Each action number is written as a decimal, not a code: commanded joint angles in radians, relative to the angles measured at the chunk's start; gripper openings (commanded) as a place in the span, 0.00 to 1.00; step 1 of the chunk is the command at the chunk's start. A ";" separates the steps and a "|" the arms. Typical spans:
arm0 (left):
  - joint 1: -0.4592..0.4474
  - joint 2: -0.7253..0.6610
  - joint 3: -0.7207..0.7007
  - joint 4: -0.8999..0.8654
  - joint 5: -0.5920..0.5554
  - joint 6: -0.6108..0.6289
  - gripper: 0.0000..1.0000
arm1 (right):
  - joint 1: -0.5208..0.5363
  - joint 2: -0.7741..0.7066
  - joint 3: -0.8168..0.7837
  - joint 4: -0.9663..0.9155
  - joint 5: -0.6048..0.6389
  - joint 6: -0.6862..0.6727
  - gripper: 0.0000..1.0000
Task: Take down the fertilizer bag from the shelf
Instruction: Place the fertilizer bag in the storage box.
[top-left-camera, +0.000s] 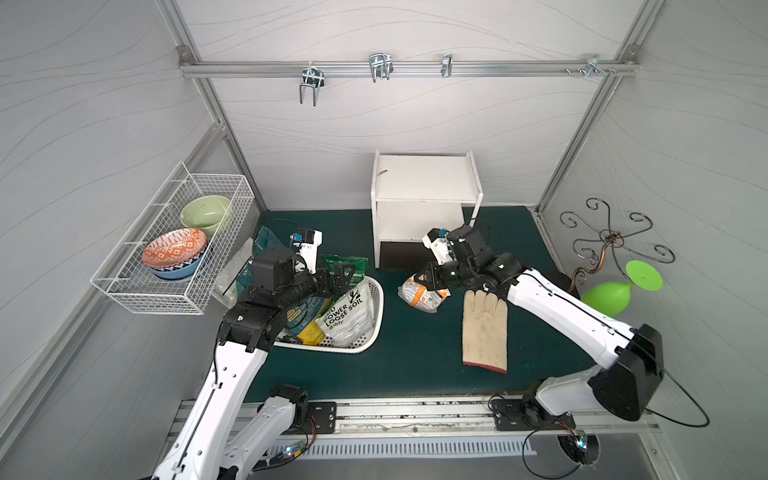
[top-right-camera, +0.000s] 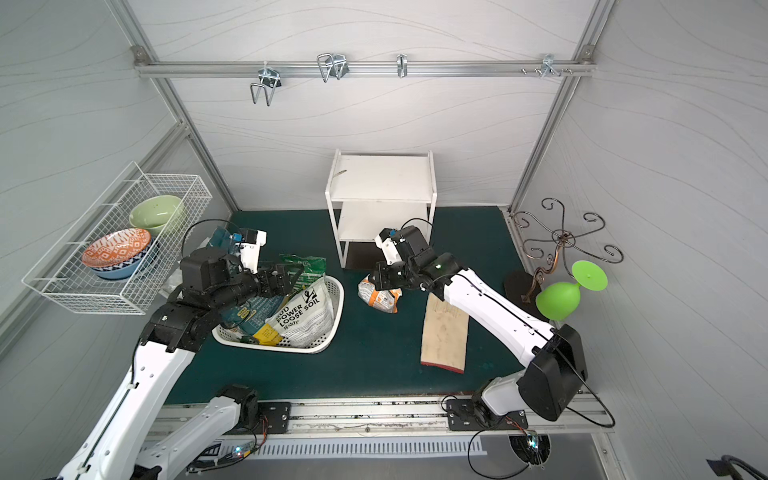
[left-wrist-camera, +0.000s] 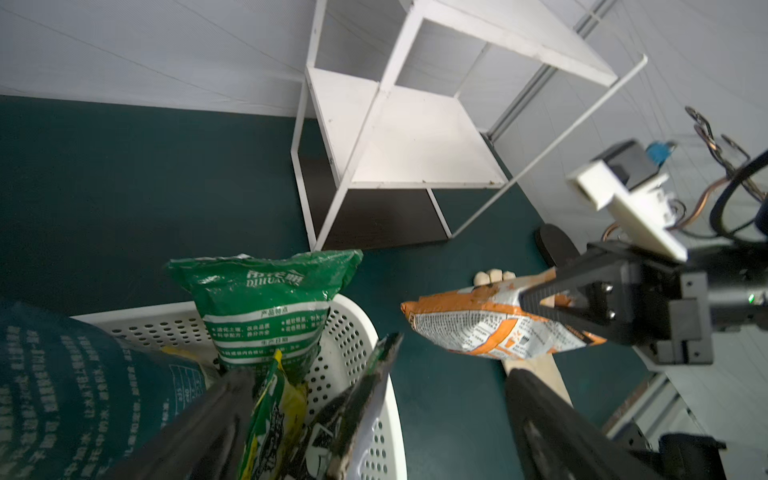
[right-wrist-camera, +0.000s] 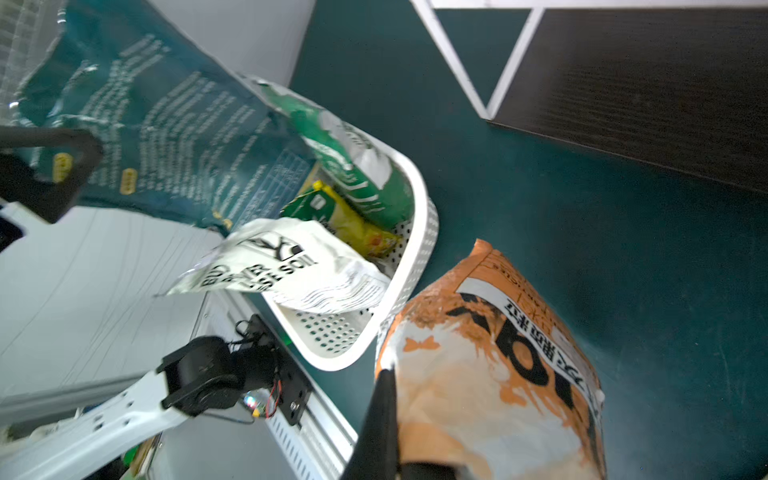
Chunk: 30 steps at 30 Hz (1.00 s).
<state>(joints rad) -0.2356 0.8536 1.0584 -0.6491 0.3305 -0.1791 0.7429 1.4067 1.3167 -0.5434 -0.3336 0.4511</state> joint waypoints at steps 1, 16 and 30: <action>-0.046 0.005 0.044 -0.143 -0.008 0.091 0.97 | 0.003 -0.023 0.126 -0.010 -0.181 -0.110 0.00; -0.091 0.039 0.002 -0.267 -0.092 0.134 0.76 | 0.008 0.149 0.388 -0.107 -0.468 -0.232 0.00; -0.093 0.098 -0.085 -0.161 -0.159 0.061 0.46 | 0.072 0.158 0.373 -0.109 -0.481 -0.268 0.00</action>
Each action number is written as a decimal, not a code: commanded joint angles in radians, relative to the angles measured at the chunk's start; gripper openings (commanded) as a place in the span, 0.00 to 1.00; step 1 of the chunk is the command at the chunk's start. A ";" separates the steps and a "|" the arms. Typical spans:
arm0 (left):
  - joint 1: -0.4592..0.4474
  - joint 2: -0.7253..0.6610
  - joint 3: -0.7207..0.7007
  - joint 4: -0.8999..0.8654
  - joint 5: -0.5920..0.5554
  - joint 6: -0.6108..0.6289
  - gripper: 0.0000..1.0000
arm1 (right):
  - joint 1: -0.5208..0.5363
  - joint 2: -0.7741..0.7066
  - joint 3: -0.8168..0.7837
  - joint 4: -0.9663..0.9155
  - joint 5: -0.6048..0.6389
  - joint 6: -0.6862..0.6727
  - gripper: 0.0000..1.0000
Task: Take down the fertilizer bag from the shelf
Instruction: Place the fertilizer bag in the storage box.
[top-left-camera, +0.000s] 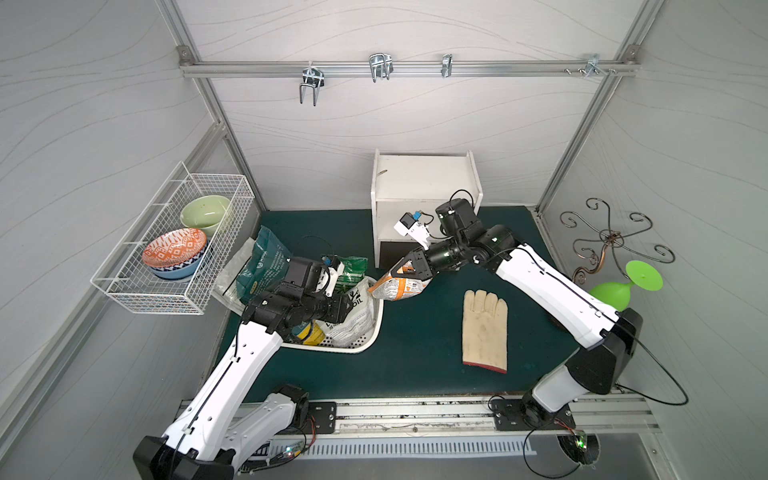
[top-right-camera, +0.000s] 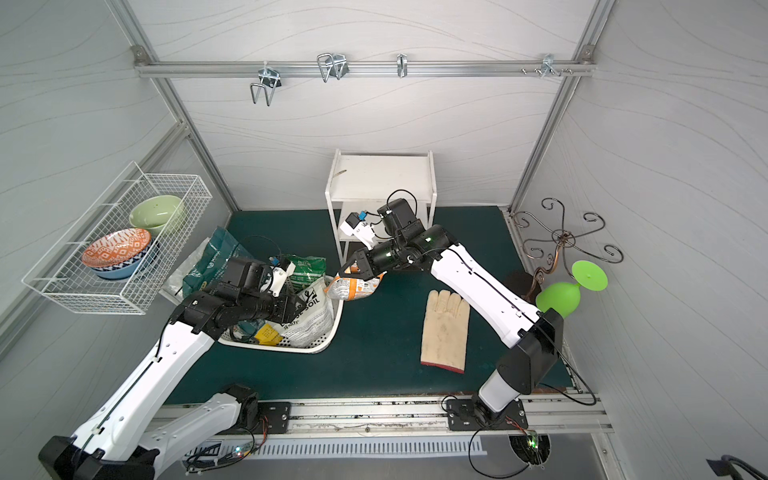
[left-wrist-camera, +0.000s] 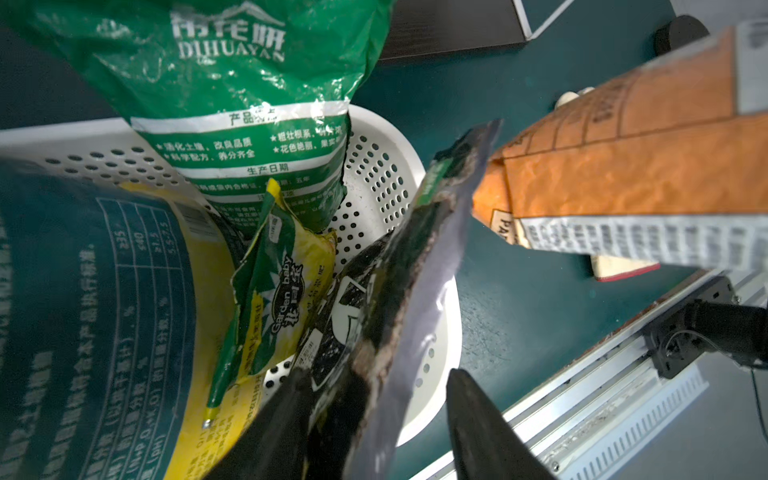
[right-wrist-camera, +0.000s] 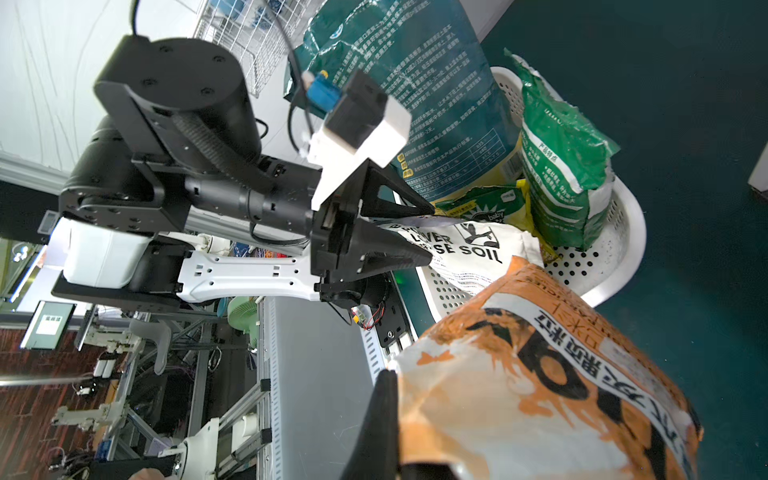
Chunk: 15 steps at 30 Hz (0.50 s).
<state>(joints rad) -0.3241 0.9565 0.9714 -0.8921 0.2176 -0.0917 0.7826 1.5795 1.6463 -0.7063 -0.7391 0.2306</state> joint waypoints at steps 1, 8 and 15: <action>-0.004 -0.007 -0.002 0.089 -0.055 -0.033 0.38 | 0.042 -0.006 0.047 0.055 -0.074 -0.052 0.00; -0.004 -0.043 0.003 0.062 -0.159 -0.073 0.00 | 0.087 0.064 0.070 0.100 -0.095 -0.054 0.00; -0.003 -0.073 0.005 0.009 -0.238 -0.080 0.00 | 0.149 0.156 0.135 0.109 -0.137 -0.060 0.00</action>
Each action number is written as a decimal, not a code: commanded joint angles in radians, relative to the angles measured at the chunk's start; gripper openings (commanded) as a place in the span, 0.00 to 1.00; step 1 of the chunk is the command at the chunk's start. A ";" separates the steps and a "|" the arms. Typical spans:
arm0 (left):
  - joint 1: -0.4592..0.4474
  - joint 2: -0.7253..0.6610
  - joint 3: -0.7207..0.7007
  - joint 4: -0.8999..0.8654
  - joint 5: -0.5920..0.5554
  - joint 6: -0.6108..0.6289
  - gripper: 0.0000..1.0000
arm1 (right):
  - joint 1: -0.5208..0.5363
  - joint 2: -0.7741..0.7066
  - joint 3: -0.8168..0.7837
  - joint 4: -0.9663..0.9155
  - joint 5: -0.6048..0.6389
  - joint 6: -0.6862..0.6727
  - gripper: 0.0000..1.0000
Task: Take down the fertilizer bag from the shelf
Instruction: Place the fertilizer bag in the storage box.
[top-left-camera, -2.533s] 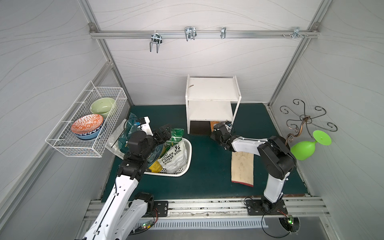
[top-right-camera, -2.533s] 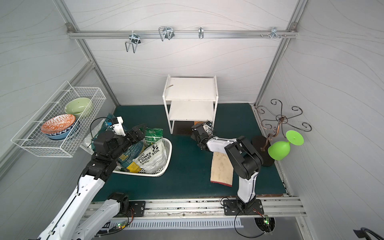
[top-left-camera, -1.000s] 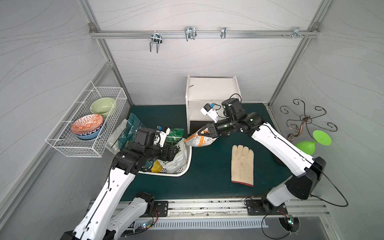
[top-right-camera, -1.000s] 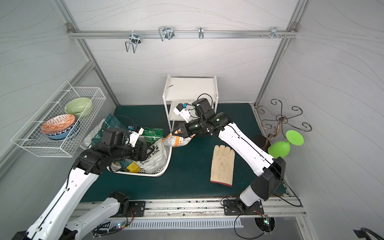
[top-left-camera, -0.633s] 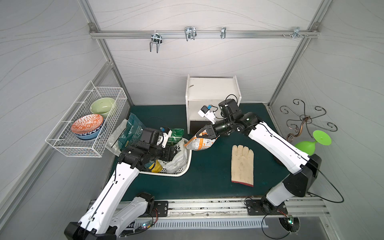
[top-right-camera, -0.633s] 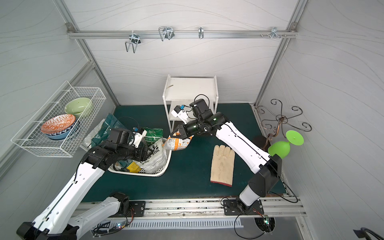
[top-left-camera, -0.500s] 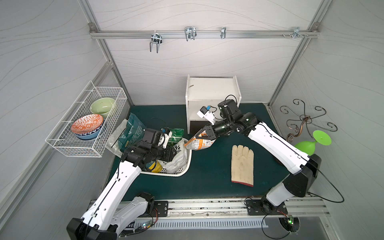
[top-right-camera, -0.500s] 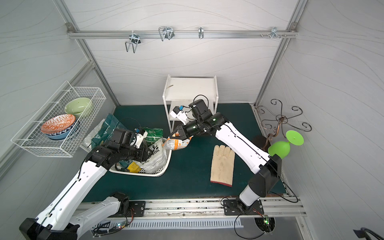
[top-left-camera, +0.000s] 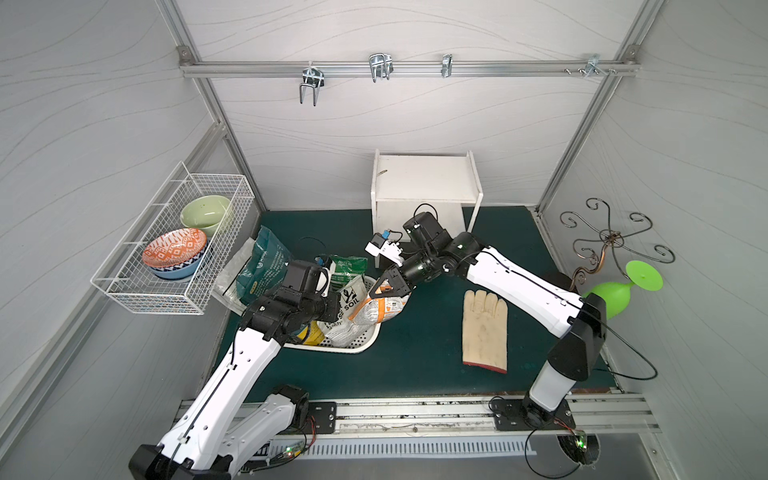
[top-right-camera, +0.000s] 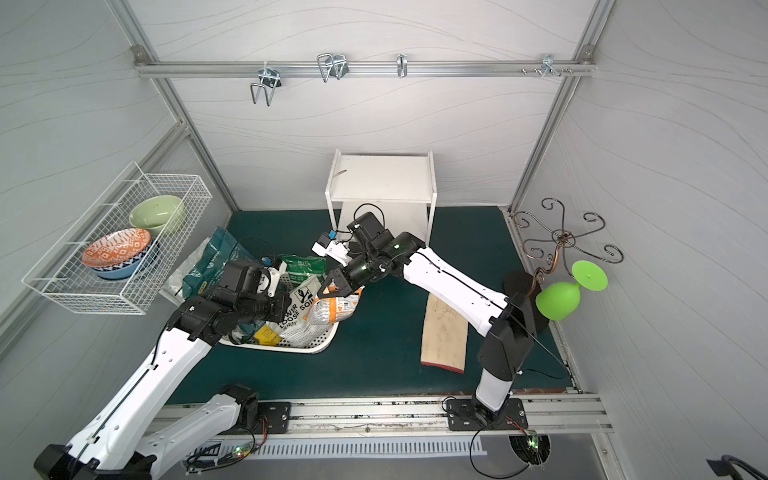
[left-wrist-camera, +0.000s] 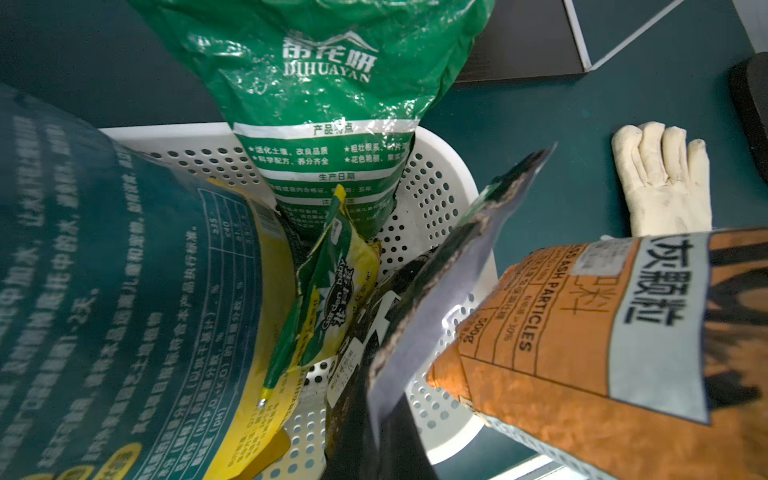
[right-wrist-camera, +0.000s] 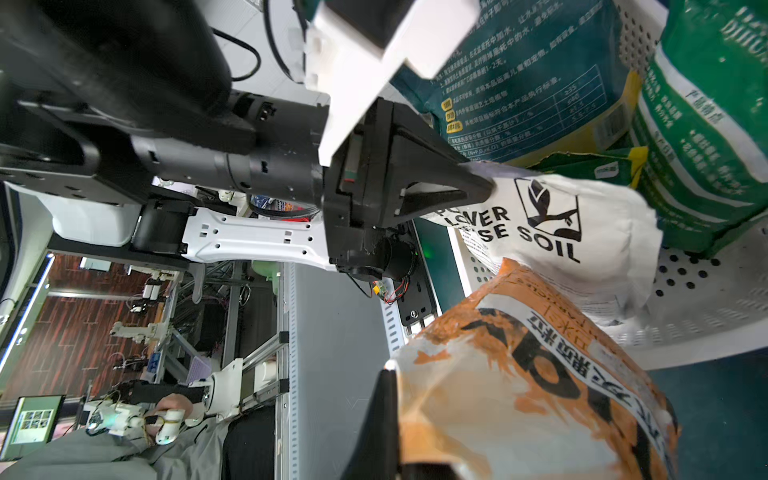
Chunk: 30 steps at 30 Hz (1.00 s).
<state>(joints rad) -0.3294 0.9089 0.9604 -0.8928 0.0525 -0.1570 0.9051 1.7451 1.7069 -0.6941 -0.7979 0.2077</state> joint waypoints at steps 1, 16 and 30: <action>0.003 -0.025 0.020 0.003 -0.082 -0.015 0.00 | 0.037 0.001 0.085 0.097 -0.077 -0.039 0.00; 0.003 -0.039 0.037 -0.014 -0.152 -0.009 0.00 | 0.087 0.149 0.050 0.053 0.025 -0.096 0.00; 0.003 -0.022 0.049 0.032 -0.134 -0.010 0.00 | 0.138 0.169 0.171 -0.067 0.357 -0.157 0.00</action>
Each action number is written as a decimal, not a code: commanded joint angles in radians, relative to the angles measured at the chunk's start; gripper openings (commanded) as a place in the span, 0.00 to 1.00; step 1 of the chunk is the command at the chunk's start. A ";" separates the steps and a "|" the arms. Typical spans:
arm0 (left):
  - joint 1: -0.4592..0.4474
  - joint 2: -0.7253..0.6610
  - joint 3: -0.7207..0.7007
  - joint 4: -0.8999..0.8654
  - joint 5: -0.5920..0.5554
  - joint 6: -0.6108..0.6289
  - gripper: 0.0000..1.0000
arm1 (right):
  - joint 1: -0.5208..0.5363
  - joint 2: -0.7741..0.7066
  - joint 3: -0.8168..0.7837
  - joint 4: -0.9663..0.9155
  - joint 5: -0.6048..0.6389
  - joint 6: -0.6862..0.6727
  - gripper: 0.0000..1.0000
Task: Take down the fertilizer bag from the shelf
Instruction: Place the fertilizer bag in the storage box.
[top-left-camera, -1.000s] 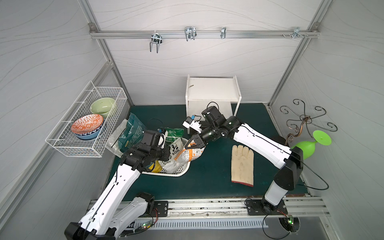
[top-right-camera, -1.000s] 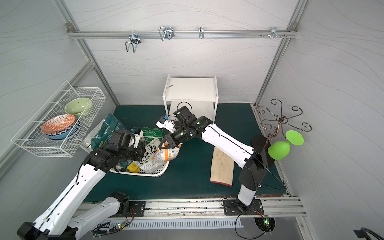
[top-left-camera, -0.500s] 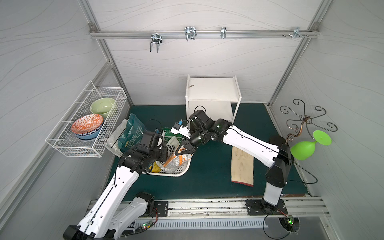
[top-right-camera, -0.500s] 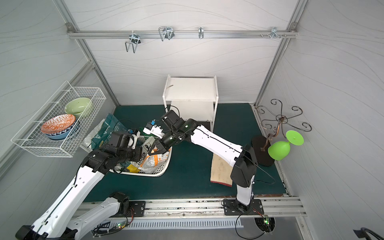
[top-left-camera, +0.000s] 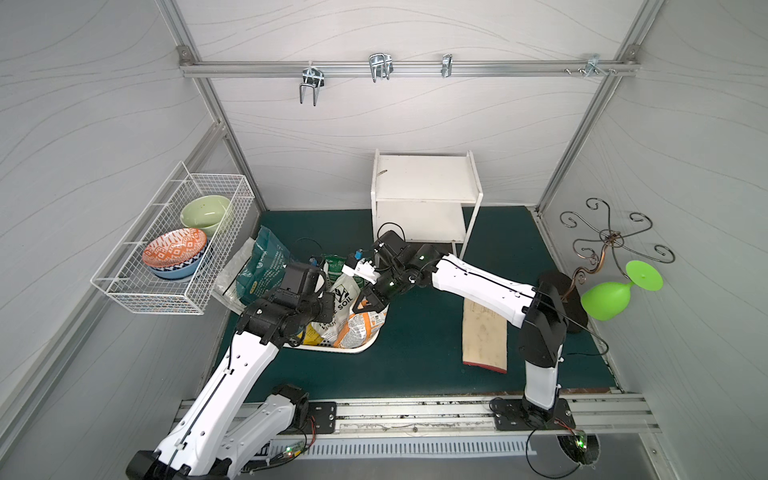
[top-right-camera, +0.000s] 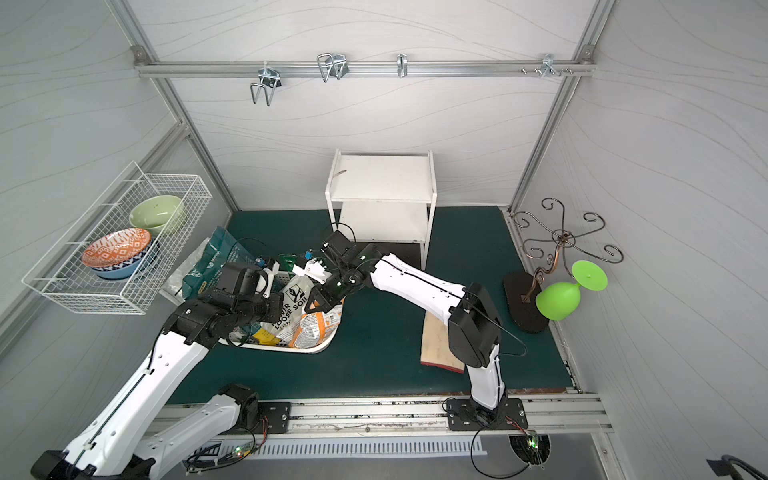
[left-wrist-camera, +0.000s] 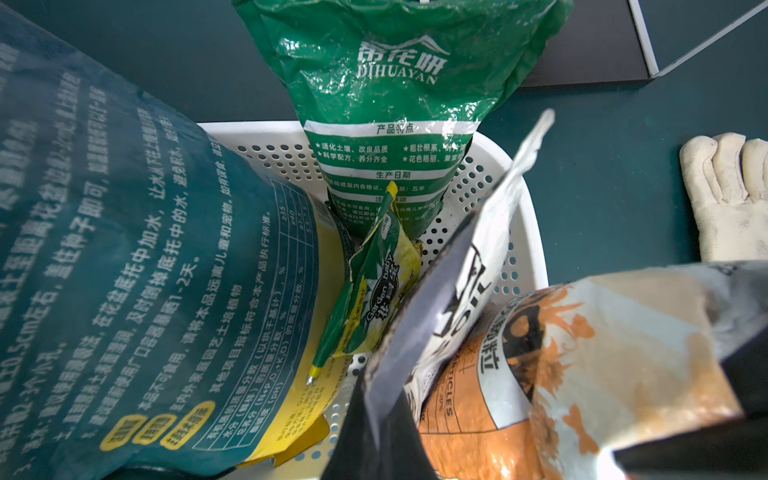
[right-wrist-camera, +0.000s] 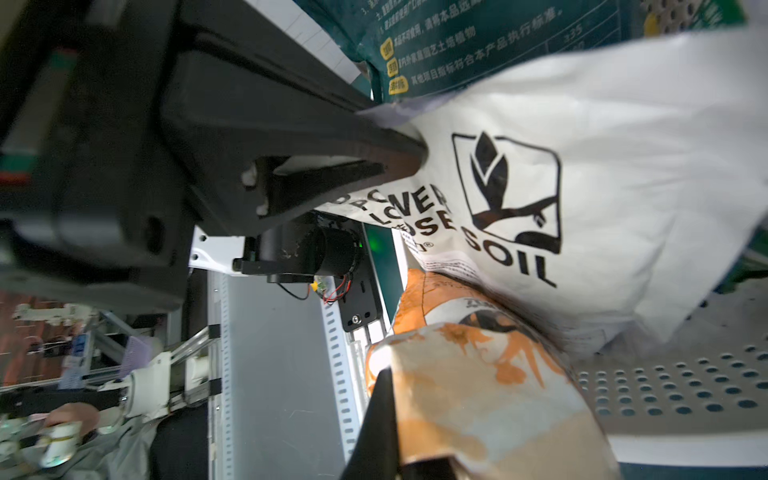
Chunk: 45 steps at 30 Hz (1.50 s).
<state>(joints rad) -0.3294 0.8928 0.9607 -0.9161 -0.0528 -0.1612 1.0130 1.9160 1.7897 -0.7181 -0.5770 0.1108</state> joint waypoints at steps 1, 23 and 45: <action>0.002 -0.006 0.049 0.055 -0.026 -0.006 0.00 | 0.039 -0.001 0.109 -0.063 0.176 -0.079 0.00; 0.004 -0.010 0.065 0.066 -0.104 0.013 0.00 | 0.103 0.079 0.301 -0.184 0.327 -0.258 0.00; 0.013 -0.028 0.055 0.117 -0.055 -0.036 0.08 | 0.117 0.076 0.183 -0.088 0.328 -0.135 0.34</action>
<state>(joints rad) -0.3237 0.8925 0.9627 -0.9020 -0.0738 -0.1925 1.1366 2.0132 1.9343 -0.8040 -0.2543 -0.0452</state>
